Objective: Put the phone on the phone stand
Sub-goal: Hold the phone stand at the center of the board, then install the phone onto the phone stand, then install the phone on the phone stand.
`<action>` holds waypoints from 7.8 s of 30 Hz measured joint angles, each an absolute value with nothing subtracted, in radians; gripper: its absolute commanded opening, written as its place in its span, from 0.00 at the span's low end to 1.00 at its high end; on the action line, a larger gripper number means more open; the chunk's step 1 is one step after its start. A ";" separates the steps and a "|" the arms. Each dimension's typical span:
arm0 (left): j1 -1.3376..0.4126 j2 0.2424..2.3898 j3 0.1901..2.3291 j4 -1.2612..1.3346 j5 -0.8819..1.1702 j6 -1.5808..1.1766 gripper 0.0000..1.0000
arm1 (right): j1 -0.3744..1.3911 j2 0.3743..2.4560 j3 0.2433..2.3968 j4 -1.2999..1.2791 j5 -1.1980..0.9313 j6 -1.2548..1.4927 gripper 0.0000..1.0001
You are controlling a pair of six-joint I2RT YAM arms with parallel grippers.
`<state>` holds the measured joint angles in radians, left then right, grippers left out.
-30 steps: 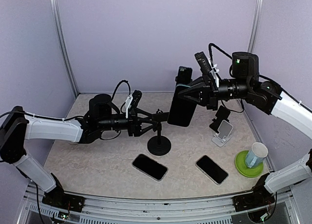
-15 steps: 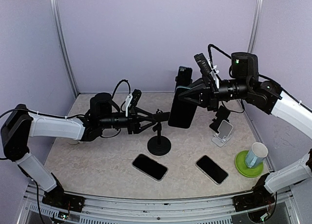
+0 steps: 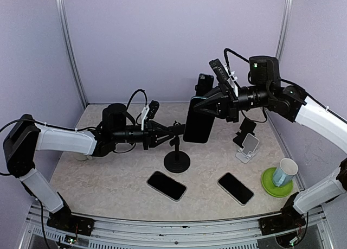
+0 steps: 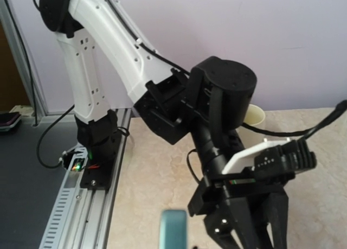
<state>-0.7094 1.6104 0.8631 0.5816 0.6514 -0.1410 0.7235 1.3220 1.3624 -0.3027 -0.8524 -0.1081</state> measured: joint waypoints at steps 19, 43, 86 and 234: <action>-0.679 1.632 0.903 0.545 0.762 -0.075 0.14 | 0.726 1.565 1.567 -0.469 -1.070 -0.302 0.00; -0.678 1.641 0.952 0.446 0.862 -0.014 0.13 | 0.751 1.829 1.687 -0.528 -1.152 -0.535 0.00; -0.662 1.617 0.967 0.353 0.906 0.039 0.12 | 0.693 1.963 1.807 -0.764 -1.219 -0.773 0.00; -0.588 1.698 1.071 0.366 0.857 0.017 0.54 | 0.635 1.849 1.553 -0.237 -0.972 -0.296 0.00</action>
<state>-0.5877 1.6981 1.0714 0.3664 0.8566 0.0166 0.6350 1.8492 1.5528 -0.2371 -0.9722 -0.2958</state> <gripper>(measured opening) 0.571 0.083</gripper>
